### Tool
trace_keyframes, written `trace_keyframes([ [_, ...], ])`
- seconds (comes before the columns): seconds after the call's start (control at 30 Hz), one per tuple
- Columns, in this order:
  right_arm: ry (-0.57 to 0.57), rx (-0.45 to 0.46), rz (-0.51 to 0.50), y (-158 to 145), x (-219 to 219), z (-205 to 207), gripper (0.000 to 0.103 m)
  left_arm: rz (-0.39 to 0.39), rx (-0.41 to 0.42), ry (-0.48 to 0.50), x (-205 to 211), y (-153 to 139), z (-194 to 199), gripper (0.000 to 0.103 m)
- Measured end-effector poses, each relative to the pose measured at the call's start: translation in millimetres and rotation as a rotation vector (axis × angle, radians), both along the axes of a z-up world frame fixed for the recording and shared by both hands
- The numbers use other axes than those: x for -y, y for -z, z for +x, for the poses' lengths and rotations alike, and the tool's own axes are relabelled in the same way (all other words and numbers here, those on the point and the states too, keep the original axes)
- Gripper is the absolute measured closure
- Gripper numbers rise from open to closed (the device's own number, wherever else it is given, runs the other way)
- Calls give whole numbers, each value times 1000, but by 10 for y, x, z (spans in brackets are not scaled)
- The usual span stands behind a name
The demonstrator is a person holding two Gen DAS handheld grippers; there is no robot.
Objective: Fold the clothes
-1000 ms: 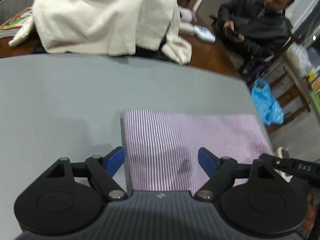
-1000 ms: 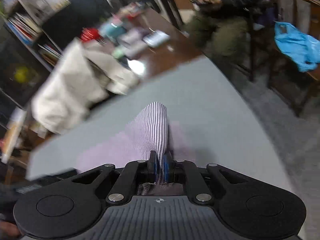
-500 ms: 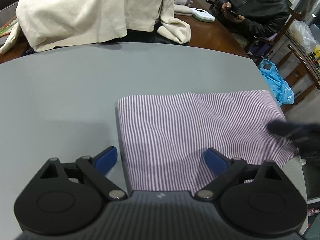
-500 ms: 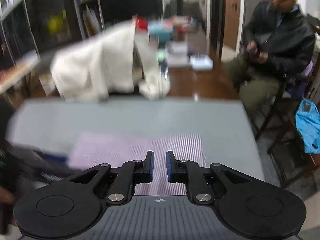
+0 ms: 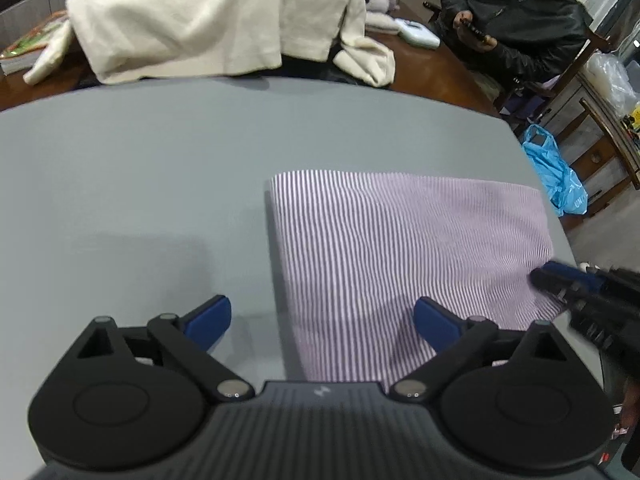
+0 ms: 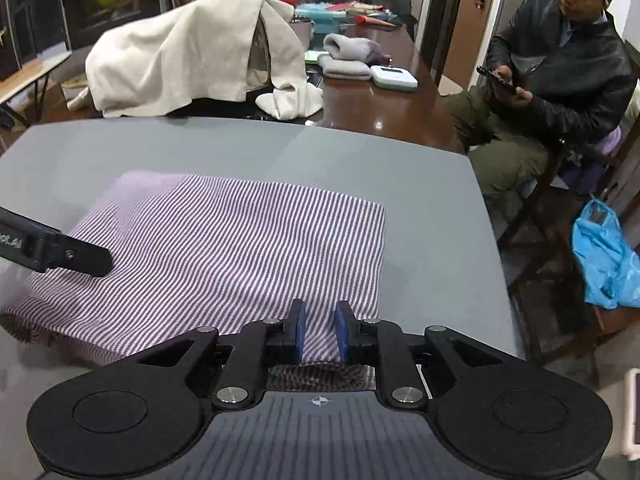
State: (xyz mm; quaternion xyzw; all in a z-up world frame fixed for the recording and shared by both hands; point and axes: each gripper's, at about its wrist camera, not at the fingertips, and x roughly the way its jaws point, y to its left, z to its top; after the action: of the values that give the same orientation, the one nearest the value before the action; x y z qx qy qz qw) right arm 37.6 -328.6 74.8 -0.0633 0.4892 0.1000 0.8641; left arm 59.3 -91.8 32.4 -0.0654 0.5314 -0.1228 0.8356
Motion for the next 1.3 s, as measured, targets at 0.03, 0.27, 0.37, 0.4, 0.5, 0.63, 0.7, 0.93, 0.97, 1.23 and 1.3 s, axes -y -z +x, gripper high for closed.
trace_keyframes([
  [0.03, 7, 35, 17, -72, -5, -49, 86, 3, 9, 0, -34, -28, -38, 2],
  [0.27, 109, 82, 23, -180, -51, -533, 85, 19, 39, -22, -397, -164, -480, 2],
  [0.37, 172, 47, 24, -114, -85, -723, 85, 31, 11, 6, -449, -97, -634, 2],
  [0.4, 189, 37, 15, -86, -93, -783, 85, 37, -1, 18, -458, -65, -688, 2],
  [0.5, 217, 3, 1, 51, -69, -855, 85, 73, -18, 64, -373, 23, -775, 2],
  [0.63, 213, -35, -7, 168, -59, -878, 85, 86, -30, 71, -251, 87, -832, 1],
  [0.7, 193, -37, -7, 209, -54, -870, 85, 112, -20, 55, -169, 96, -853, 1],
  [0.93, 85, -13, 1, 257, 11, -978, 83, 234, 28, -17, 208, 149, -979, 0],
  [0.97, 75, -14, 4, 258, 27, -998, 82, 235, 35, -38, 252, 148, -997, 0],
  [1.23, -27, -3, 34, 284, 227, -1182, 65, 240, 58, -142, 482, 146, -1173, 0],
  [1.3, -50, -2, 46, 290, 270, -1211, 63, 241, 60, -155, 537, 152, -1242, 0],
])
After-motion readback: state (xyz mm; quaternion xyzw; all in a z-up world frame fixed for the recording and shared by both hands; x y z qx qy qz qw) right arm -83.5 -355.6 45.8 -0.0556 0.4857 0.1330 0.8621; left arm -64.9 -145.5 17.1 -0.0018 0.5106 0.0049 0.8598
